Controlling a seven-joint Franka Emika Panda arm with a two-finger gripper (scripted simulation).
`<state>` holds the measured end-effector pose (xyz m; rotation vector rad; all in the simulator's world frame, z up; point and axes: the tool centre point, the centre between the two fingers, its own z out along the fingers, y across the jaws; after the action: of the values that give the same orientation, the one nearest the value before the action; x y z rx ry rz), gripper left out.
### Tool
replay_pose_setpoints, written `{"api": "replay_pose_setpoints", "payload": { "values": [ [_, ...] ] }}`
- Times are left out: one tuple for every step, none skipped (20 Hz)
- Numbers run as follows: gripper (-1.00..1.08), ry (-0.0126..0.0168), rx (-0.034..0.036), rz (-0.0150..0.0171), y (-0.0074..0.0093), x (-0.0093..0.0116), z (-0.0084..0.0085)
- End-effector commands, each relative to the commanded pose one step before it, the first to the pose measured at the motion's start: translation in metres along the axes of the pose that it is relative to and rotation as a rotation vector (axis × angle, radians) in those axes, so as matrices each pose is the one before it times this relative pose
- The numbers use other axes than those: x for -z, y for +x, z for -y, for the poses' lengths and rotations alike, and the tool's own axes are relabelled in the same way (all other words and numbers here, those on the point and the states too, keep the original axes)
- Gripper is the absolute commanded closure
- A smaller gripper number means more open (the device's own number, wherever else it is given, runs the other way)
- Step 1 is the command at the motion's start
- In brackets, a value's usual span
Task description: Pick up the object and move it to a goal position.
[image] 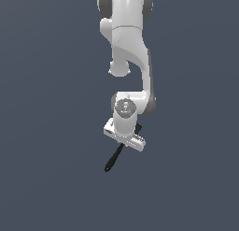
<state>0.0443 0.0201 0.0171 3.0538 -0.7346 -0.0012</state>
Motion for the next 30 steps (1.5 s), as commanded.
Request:
{"api": "replay_pose_setpoints", "payload": {
  "values": [
    [1.08,0.00087,0.00118,-0.00059,-0.00005,0.0,0.00102],
    [1.08,0.0,0.0,0.0,0.0,0.0,0.0],
    [1.08,0.0,0.0,0.0,0.0,0.0,0.0],
    [1.08,0.0,0.0,0.0,0.0,0.0,0.0],
    [1.08,0.0,0.0,0.0,0.0,0.0,0.0],
    [1.08,0.0,0.0,0.0,0.0,0.0,0.0],
    [1.08,0.0,0.0,0.0,0.0,0.0,0.0],
    [1.08,-0.00069,-0.00087,0.00045,0.00004,-0.00005,-0.00066],
    [1.08,0.0,0.0,0.0,0.00006,0.0003,-0.00011],
    [1.08,0.0,0.0,0.0,0.00017,0.00091,-0.00033],
    [1.08,0.0,0.0,0.0,0.00028,0.00151,-0.00055],
    [1.08,0.0,0.0,0.0,0.0004,0.00213,-0.00077],
    [1.08,0.0,0.0,0.0,0.00051,0.00275,-0.00099],
    [1.08,0.0,0.0,0.0,0.00063,0.00338,-0.00122],
    [1.08,0.0,0.0,0.0,0.00076,0.00402,-0.00145],
    [1.08,0.0,0.0,0.0,0.00088,0.00468,-0.00168],
    [1.08,0.0,0.0,0.0,0.00101,0.00536,-0.00193],
    [1.08,0.0,0.0,0.0,0.00115,0.00607,-0.00218],
    [1.08,0.0,0.0,0.0,0.00129,0.0068,-0.00243],
    [1.08,0.0,0.0,0.0,0.00142,0.0075,-0.00268],
    [1.08,0.00059,-0.00028,0.00021,0.00165,0.00822,-0.00312],
    [1.08,0.0,0.0,0.0,0.00167,0.00879,-0.00313],
    [1.08,0.0,0.0,0.0,0.00179,0.00937,-0.00333],
    [1.08,0.0,0.0,0.0,0.0019,0.00992,-0.00352],
    [1.08,0.0,0.0,0.0,0.00201,0.01043,-0.00369],
    [1.08,0.0,0.0,0.0,0.00211,0.01092,-0.00386],
    [1.08,0.0,0.0,0.0,0.00221,0.01135,-0.004],
    [1.08,0.0,0.0,0.0,0.00225,0.01153,-0.00406],
    [1.08,0.0,0.0,0.0,0.00228,0.01159,-0.00407],
    [1.08,0.0,0.0,0.0,0.00229,0.01159,-0.00406]
  ]
}}
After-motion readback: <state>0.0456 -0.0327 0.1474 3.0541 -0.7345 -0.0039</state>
